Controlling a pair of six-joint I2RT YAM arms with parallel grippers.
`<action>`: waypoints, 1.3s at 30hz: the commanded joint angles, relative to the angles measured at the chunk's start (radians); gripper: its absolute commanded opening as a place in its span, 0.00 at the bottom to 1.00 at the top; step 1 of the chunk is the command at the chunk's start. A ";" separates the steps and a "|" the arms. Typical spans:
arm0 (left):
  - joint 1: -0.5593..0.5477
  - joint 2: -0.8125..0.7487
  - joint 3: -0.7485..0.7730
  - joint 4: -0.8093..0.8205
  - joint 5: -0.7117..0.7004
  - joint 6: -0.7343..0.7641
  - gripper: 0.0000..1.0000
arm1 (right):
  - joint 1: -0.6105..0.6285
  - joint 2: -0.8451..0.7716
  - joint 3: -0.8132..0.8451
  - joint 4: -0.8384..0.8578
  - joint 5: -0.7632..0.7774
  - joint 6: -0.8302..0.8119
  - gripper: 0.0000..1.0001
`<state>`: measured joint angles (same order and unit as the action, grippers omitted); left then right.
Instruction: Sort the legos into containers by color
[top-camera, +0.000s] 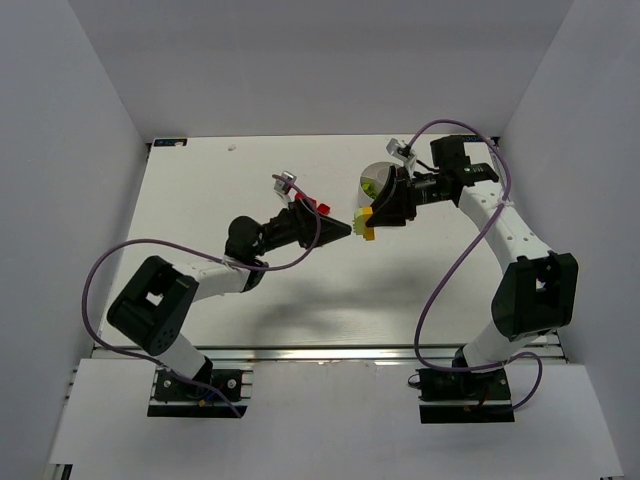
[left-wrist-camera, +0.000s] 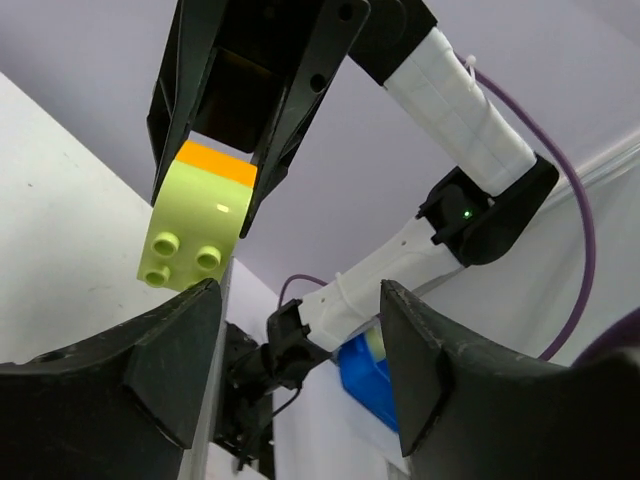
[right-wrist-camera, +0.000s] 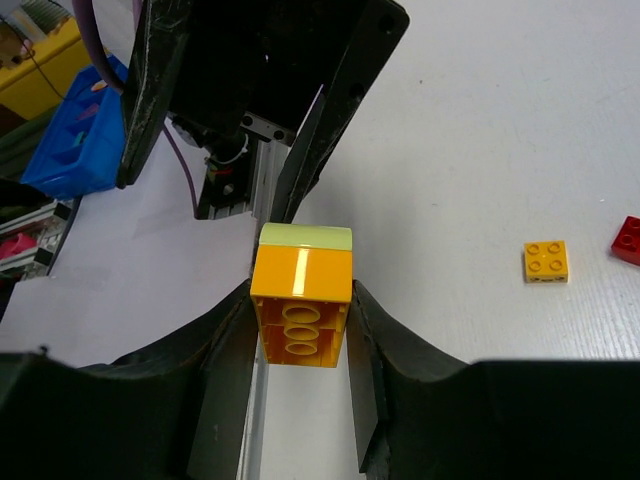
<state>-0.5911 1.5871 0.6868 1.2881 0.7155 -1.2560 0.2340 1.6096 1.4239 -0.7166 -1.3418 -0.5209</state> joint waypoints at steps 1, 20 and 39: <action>0.005 -0.065 -0.009 0.022 0.019 0.096 0.73 | 0.001 -0.011 -0.003 -0.043 -0.057 -0.016 0.00; 0.004 -0.150 0.043 -0.418 -0.024 0.392 0.69 | 0.048 -0.004 -0.013 0.016 -0.077 0.087 0.00; 0.004 -0.142 0.034 -0.329 0.010 0.342 0.56 | 0.085 0.016 -0.051 0.154 -0.034 0.217 0.00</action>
<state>-0.5911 1.4788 0.6971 0.9249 0.7139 -0.9073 0.3164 1.6188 1.3773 -0.6029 -1.3647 -0.3298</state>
